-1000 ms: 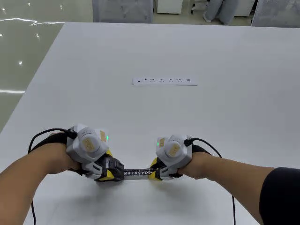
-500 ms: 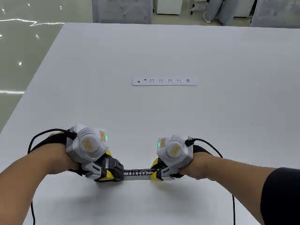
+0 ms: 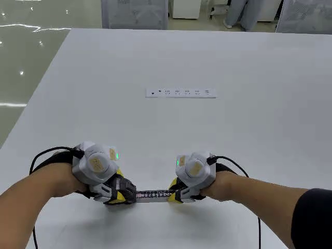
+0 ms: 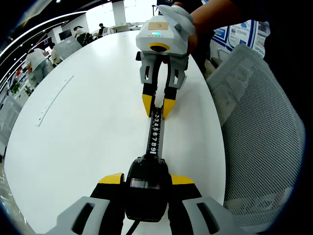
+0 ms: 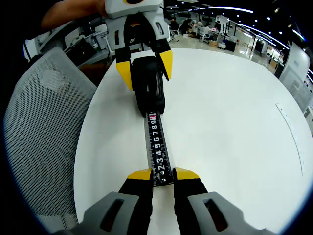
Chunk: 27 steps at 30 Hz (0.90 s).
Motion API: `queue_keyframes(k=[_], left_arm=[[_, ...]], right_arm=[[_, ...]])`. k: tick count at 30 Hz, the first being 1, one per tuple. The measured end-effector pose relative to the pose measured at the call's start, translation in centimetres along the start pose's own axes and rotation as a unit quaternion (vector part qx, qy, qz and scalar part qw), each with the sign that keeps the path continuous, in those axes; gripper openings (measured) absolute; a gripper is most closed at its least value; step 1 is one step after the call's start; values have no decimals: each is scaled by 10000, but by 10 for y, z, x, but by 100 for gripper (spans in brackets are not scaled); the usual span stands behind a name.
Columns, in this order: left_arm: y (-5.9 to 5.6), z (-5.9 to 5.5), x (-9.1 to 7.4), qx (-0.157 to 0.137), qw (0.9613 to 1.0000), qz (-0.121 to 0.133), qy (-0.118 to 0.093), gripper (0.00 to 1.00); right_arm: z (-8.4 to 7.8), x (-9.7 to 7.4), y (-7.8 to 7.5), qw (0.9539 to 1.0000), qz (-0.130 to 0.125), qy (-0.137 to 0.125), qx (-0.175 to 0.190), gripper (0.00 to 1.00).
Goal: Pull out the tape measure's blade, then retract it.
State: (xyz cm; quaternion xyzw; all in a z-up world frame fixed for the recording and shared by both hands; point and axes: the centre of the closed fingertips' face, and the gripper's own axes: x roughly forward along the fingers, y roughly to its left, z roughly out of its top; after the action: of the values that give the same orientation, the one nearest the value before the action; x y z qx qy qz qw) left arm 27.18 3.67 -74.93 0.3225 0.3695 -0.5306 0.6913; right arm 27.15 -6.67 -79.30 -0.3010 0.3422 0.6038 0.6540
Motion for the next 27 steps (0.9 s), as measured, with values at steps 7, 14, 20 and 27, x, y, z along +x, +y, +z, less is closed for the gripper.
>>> queue_keyframes(k=[7,14,20,27], left_arm=[[0,0,0,-3,10000,-3,-3,30],[0,0,0,-15,10000,0,-26,30],[0,0,0,-19,10000,-7,-17,30],[0,0,0,-24,10000,3,-20,30]], right_arm=[[-1,-1,0,10000,-4,5,-1,11],[-4,-4,-1,10000,-1,42,33,11],[-6,-5,-2,10000,-5,50,49,11],[-9,-8,-3,10000,-8,56,77,11]])
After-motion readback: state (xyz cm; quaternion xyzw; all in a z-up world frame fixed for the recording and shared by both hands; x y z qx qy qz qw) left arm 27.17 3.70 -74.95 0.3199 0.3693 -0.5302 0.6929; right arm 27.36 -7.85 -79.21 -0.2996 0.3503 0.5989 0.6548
